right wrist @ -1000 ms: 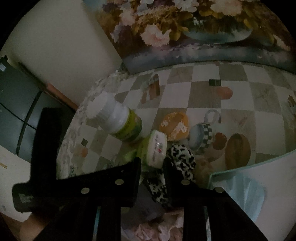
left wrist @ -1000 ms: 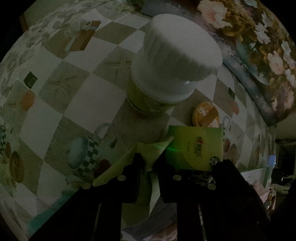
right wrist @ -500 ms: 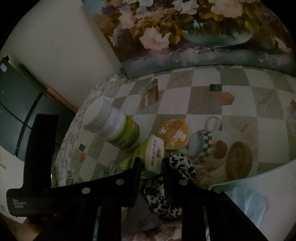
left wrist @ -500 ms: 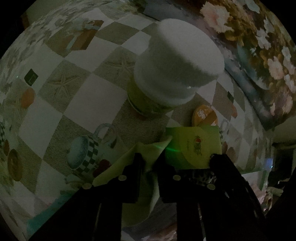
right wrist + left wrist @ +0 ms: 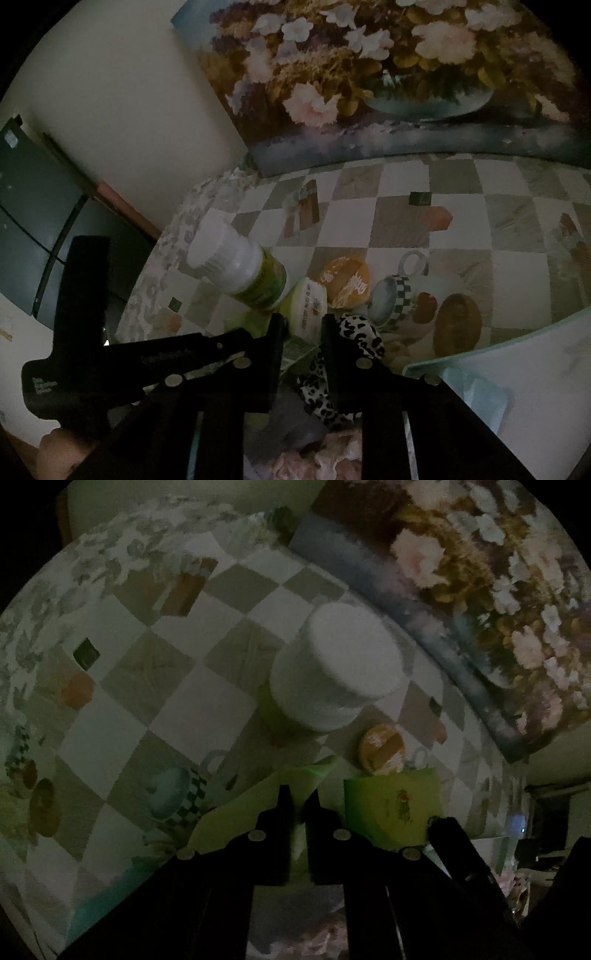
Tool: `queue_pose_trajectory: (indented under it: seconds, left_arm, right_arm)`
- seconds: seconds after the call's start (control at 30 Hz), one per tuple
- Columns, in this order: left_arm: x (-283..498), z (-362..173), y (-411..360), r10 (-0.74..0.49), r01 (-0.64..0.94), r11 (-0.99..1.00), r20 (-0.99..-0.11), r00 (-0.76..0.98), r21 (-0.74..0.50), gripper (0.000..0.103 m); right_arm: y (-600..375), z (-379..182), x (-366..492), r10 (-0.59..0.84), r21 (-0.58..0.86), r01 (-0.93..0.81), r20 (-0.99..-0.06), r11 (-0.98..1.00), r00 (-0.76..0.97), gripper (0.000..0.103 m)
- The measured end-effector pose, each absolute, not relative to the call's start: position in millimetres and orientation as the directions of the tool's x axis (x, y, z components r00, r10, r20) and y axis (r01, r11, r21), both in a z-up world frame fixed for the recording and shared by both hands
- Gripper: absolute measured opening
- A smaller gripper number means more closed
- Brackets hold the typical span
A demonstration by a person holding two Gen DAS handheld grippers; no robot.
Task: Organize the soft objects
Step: 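Carry the green cloth over the white tray with the left tool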
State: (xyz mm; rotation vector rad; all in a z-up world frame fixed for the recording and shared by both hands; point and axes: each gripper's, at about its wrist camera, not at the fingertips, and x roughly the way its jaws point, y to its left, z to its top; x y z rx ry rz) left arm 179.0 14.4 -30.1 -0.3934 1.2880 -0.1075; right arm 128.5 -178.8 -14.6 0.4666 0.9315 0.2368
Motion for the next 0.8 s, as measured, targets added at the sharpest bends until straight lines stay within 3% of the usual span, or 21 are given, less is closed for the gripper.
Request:
queue_pose_trajectory:
  seconds: [0.4,0.8]
  left_arm:
    - [158.7,16.9,6.7,-0.249,-0.089,0.949,-0.892,0.377,-0.302,0.006]
    - [122.4,74.0,-16.9,-0.279,0.033,0.953,-0.827,0.488,-0.302,0.006]
  right_arm:
    - [-195.1,25.7,102.8,0.370,0.496,0.024,-0.678,0.868,0.636,0.022]
    - [-224.4,73.2,50.7,0.312,0.521,0.077,-0.615,0.850,0.724,0.022]
